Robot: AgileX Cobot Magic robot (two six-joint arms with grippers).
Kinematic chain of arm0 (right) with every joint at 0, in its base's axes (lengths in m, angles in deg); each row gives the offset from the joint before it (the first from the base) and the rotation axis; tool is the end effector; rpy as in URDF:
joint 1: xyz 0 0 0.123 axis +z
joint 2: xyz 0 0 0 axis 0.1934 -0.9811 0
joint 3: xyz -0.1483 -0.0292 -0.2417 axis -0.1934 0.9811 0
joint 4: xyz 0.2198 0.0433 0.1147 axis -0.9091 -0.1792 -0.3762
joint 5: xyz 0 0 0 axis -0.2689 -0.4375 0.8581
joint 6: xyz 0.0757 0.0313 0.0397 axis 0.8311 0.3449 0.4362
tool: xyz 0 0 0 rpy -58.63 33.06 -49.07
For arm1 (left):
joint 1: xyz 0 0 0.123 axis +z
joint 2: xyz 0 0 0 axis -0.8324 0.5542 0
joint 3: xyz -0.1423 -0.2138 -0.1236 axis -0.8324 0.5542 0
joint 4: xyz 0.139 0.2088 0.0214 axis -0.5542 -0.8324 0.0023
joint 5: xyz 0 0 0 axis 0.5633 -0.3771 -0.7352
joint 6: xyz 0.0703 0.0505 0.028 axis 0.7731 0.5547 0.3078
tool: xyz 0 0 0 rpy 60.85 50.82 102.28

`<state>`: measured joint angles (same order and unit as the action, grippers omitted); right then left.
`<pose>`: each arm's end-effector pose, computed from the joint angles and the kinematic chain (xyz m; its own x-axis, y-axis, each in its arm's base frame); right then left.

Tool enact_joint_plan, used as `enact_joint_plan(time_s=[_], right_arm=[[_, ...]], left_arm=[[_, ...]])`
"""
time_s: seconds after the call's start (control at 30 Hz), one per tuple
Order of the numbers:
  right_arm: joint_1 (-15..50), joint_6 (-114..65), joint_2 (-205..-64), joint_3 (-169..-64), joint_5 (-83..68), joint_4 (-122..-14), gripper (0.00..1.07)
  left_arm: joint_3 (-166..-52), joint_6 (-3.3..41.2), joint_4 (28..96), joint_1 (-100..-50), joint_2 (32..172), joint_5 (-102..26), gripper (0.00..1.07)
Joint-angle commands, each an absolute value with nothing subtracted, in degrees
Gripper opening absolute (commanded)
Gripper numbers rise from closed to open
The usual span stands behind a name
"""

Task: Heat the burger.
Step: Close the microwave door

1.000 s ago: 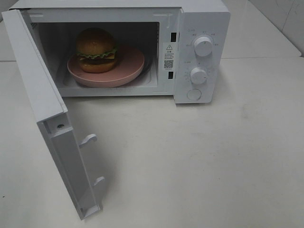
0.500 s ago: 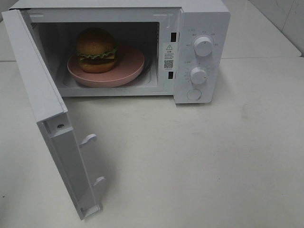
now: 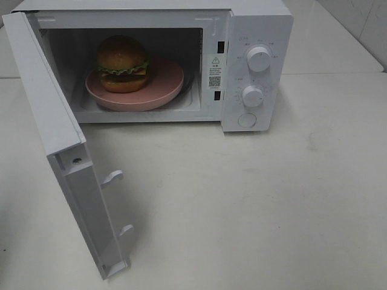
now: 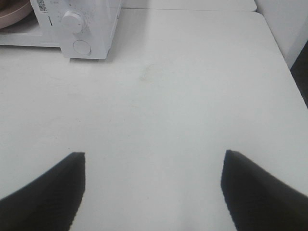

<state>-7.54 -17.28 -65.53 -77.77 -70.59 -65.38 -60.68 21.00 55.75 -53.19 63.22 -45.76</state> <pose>-0.0055 -0.0037 0.2813 -0.4250 -0.0046 -0.9052 -0.0201 0.9998 0.0044 0.1103 0.0018 0.2742 -0.3579 -0.0572 -0.9320 -0.0249 0.9984 -0.0517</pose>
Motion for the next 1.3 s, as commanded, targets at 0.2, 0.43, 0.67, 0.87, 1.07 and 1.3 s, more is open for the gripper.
enact_joint_plan(time_s=[0.2,0.43,0.67,0.87,1.07,1.3], right_arm=[[-7.8,-17.9,-64.0,-77.7,-70.1,-65.5,0.76],[-7.8,-17.9,-64.0,-77.7,-70.1,-65.5,0.76],[-7.8,-17.9,-64.0,-77.7,-70.1,-65.5,0.76],[-7.8,-17.9,-64.0,-77.7,-70.1,-65.5,0.76],[-7.8,-17.9,-64.0,-77.7,-70.1,-65.5,0.76],[-7.8,-17.9,-64.0,-77.7,-70.1,-65.5,0.76]], left_arm=[[-52.1,24.8,55.7,-53.1,70.7,-20.3,0.0],[-50.0,23.9,50.8,-53.1,81.7,-4.9,0.0],[-50.0,17.6,43.0,-53.1,90.3,2.5,0.0],[-50.0,5.4,30.5,-53.1,98.7,12.9,0.0],[-50.0,2.6,22.0,-53.1,105.6,24.0,0.0],[-50.8,2.7,19.2,-54.1,111.5,31.1,0.0]])
